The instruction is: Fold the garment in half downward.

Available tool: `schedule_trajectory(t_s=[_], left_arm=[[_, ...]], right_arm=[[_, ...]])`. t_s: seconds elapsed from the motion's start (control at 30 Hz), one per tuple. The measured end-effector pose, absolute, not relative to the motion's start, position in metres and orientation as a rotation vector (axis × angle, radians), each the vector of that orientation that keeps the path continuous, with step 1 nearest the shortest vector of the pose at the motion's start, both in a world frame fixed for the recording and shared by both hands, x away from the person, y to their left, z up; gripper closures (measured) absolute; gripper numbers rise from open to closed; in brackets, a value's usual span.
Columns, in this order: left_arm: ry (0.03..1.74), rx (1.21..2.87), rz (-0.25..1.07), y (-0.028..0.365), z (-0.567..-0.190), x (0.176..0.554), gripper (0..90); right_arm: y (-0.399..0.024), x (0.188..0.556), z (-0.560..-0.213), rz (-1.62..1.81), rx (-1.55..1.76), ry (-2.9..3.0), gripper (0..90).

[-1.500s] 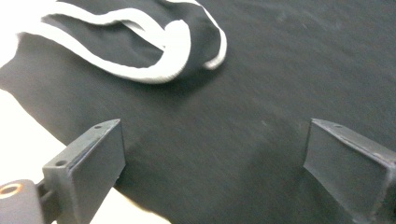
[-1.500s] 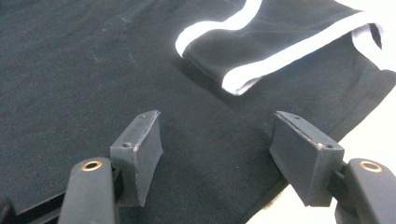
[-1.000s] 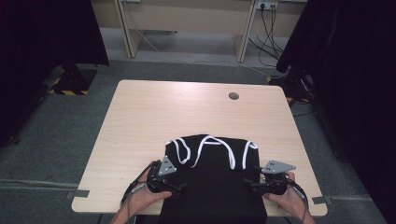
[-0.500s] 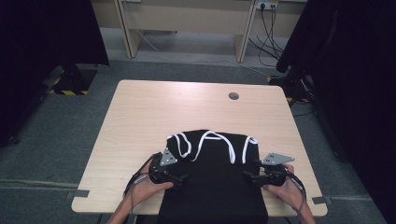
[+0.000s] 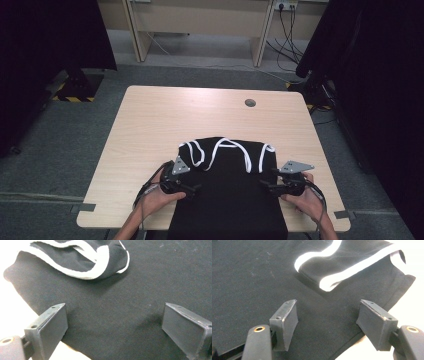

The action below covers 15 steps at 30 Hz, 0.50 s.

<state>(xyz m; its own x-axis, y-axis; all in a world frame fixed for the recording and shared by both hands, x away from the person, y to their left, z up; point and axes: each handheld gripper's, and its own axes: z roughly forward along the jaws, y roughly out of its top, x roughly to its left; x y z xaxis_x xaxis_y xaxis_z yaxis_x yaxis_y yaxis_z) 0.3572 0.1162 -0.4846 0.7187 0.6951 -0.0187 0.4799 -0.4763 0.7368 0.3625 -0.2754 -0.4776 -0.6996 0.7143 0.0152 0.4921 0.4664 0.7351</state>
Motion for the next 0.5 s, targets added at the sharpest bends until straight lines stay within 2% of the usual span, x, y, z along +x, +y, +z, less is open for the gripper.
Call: schedule_trajectory(t_s=[0.27,0.5], left_arm=[[0.903,2.134,0.324,0.116,-0.484,0.355,3.8],[0.92,2.091,0.34,0.122,-0.47,0.361,3.2]], right_arm=[[-0.272,0.361,-0.477,1.075,1.033,2.444,25.4],[-0.278,0.368,-0.47,1.112,1.068,2.406,21.9]])
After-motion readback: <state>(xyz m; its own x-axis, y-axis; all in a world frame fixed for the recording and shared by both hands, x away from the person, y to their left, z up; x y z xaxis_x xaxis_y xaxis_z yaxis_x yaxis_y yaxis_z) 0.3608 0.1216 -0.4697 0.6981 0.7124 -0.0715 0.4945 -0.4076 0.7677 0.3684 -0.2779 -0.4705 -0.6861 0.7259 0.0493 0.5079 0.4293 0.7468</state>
